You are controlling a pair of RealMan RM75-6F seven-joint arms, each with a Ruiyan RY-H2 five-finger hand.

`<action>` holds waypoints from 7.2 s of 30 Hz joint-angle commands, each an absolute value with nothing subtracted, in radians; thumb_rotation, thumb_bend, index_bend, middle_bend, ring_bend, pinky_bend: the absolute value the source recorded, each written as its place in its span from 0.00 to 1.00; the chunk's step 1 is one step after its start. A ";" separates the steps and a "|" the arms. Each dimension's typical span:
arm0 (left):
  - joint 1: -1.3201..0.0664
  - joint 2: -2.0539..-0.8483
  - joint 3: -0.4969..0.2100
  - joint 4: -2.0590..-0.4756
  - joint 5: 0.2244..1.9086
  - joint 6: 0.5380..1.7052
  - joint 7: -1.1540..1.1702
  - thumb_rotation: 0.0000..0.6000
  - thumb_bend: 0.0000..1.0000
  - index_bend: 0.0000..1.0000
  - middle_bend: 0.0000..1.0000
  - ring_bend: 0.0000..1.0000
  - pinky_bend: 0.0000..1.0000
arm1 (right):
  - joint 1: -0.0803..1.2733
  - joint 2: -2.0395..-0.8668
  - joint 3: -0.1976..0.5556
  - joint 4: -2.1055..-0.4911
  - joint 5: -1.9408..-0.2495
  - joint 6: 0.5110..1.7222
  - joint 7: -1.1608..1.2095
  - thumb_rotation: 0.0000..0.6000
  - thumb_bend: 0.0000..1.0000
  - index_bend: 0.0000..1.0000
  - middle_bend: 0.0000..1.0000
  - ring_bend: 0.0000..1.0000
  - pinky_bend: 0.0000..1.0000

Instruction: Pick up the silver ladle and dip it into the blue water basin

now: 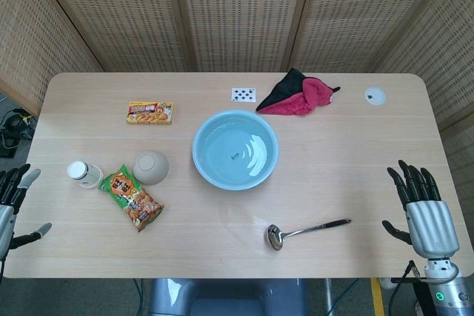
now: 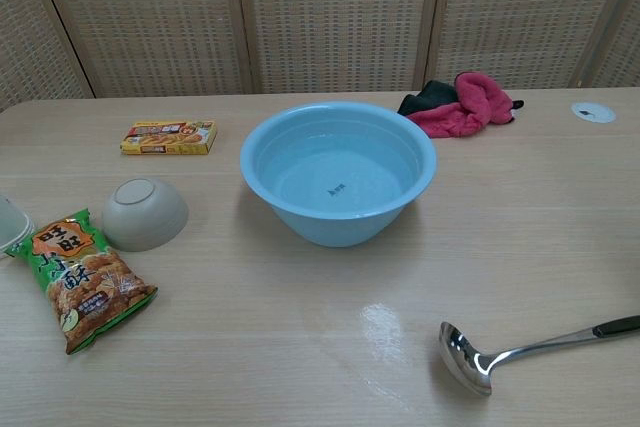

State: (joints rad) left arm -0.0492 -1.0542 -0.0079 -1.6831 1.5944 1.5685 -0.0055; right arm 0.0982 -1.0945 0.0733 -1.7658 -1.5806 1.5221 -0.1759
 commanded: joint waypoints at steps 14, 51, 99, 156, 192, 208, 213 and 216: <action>-0.056 -1.064 -0.019 -1.675 1.566 1.550 -0.003 1.00 0.00 0.00 0.00 0.00 0.00 | 0.202 -1.086 0.050 -1.707 -1.568 1.302 -0.134 1.00 0.00 0.02 0.78 0.84 0.86; -0.113 -1.130 -0.069 -1.615 1.397 1.412 0.082 1.00 0.00 0.00 0.00 0.00 0.00 | 0.494 -1.419 -0.081 -1.209 -1.640 0.841 0.175 1.00 0.50 0.49 0.98 1.00 1.00; -0.115 -1.117 -0.062 -1.627 1.404 1.411 0.062 1.00 0.00 0.00 0.00 0.00 0.00 | 0.536 -1.278 -0.055 -1.386 -1.527 0.839 0.236 1.00 0.91 0.77 1.00 1.00 1.00; -0.154 -1.119 -0.081 -1.593 1.324 1.317 0.027 1.00 0.00 0.00 0.00 0.00 0.00 | 1.322 -1.561 0.117 -1.226 -0.182 0.925 -0.846 1.00 0.94 0.80 1.00 1.00 1.00; -0.164 -1.118 -0.080 -1.579 1.302 1.289 0.004 1.00 0.00 0.00 0.00 0.00 0.00 | 1.246 -1.797 0.123 -1.036 -0.302 1.067 -1.337 1.00 0.93 0.84 1.00 1.00 1.00; -0.164 -1.115 -0.073 -1.588 1.315 1.291 -0.003 1.00 0.00 0.00 0.00 0.00 0.00 | 1.222 -1.653 0.311 -1.307 -0.031 1.105 -1.411 1.00 0.96 0.85 1.00 1.00 1.00; -0.162 -1.111 -0.070 -1.595 1.323 1.296 -0.009 1.00 0.00 0.00 0.00 0.00 0.00 | 1.212 -1.577 0.370 -1.394 0.064 1.101 -1.401 1.00 0.96 0.85 1.00 1.00 1.00; -0.161 -1.108 -0.068 -1.597 1.328 1.297 -0.013 1.00 0.00 0.00 0.00 0.00 0.00 | 1.209 -1.533 0.398 -1.441 0.116 1.098 -1.395 1.00 0.97 0.85 1.00 1.00 1.00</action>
